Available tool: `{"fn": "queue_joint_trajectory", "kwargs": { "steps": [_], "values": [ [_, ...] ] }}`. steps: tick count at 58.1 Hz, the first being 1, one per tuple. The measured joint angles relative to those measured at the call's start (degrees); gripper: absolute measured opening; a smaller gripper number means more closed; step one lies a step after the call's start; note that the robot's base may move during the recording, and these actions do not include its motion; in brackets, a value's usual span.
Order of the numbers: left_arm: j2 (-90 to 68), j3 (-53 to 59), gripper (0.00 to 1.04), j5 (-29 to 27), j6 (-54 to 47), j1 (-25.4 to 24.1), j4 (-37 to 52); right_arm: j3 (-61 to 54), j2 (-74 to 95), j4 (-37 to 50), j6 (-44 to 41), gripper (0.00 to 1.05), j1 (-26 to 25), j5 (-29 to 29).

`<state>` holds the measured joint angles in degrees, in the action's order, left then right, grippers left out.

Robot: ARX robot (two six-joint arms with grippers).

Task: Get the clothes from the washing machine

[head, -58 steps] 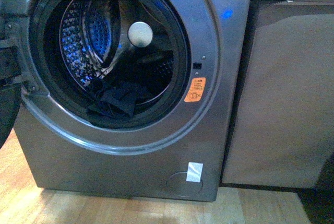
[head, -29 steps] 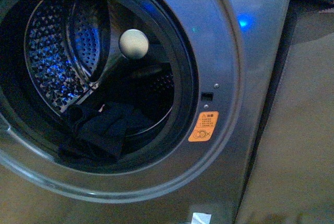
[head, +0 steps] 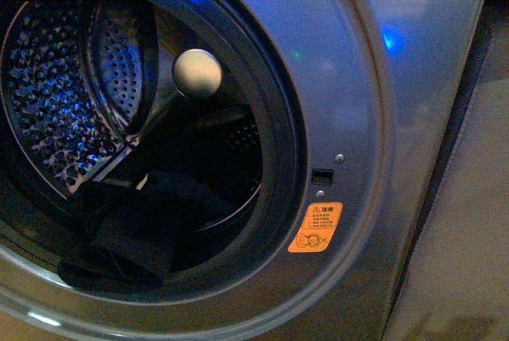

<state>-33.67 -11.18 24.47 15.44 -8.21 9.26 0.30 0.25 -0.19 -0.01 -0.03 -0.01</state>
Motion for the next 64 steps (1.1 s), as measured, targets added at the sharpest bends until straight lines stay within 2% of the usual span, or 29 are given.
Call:
{"fn": "queue_joint_trajectory", "kwargs": {
  "steps": [9,17,30,38,64],
  "values": [
    [-20.57,-8.61,0.98,-4.15,-2.56,4.87,13.25,0.00,0.00,0.00,0.00,0.97,0.00,-0.04],
    [-36.46,-17.27,0.98,-7.30,-4.81,8.57,17.53,0.00,0.00,0.00,0.00,0.97,0.00,-0.04],
    [-52.30,-28.59,0.98,-9.35,-9.44,14.10,17.99,0.00,0.00,0.00,0.00,0.97,0.00,-0.04],
    [-59.19,-34.56,0.98,-9.79,-11.93,15.74,17.33,0.00,0.00,0.00,0.00,0.97,0.00,-0.04],
    [-77.96,-51.32,0.98,-14.08,-21.38,15.76,11.21,0.00,0.00,0.00,0.00,0.97,0.00,-0.04]
  ]
}}
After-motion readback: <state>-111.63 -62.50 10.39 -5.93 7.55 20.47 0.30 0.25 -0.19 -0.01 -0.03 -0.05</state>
